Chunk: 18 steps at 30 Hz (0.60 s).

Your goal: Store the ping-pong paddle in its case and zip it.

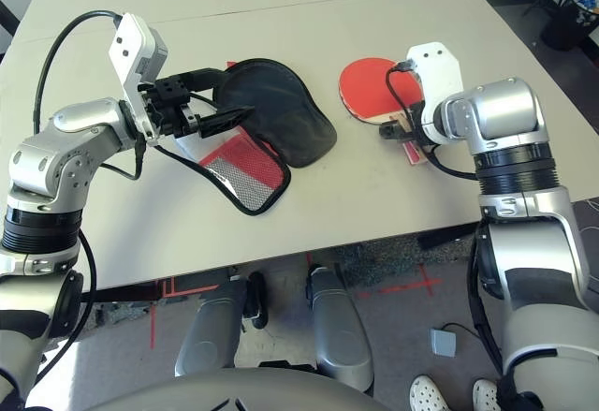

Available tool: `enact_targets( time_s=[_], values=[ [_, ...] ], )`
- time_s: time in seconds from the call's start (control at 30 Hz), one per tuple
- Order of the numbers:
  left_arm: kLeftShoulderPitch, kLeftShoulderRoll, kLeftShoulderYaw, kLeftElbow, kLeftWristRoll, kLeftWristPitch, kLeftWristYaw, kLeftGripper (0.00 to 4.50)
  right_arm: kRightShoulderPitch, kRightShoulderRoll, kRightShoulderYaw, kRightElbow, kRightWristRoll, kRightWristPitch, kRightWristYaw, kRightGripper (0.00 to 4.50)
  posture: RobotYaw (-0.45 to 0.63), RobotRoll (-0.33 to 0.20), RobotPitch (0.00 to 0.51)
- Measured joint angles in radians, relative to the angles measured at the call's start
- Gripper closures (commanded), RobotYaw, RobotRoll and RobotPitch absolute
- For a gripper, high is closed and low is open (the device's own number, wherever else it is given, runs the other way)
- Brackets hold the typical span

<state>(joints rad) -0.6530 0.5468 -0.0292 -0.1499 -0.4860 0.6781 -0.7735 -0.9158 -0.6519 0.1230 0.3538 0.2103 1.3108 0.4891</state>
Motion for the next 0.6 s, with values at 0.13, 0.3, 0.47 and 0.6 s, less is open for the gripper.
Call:
enact_targets(
  time_s=[0.13,0.3,0.47,0.6],
  values=[
    [0.005,-0.002,0.000,0.000,0.001,0.000,0.001,0.00,0.000,-0.002,0.006,-0.001,-0.006,-0.009,0.008,2.77,-0.03,0.000,0.241],
    [0.005,-0.011,0.000,0.000,0.007,-0.001,0.001,0.00,0.001,-0.005,0.007,-0.016,-0.011,-0.015,0.012,3.35,-0.04,0.000,0.237],
    [0.005,-0.015,0.000,0.001,0.015,-0.006,0.000,0.00,0.002,-0.017,0.007,-0.048,-0.038,-0.094,0.010,3.35,-0.04,0.000,0.233],
    [0.005,-0.016,0.000,0.003,0.017,-0.010,-0.001,0.00,0.000,-0.022,0.008,-0.078,-0.061,-0.168,0.010,3.35,-0.04,0.000,0.231]
  ],
)
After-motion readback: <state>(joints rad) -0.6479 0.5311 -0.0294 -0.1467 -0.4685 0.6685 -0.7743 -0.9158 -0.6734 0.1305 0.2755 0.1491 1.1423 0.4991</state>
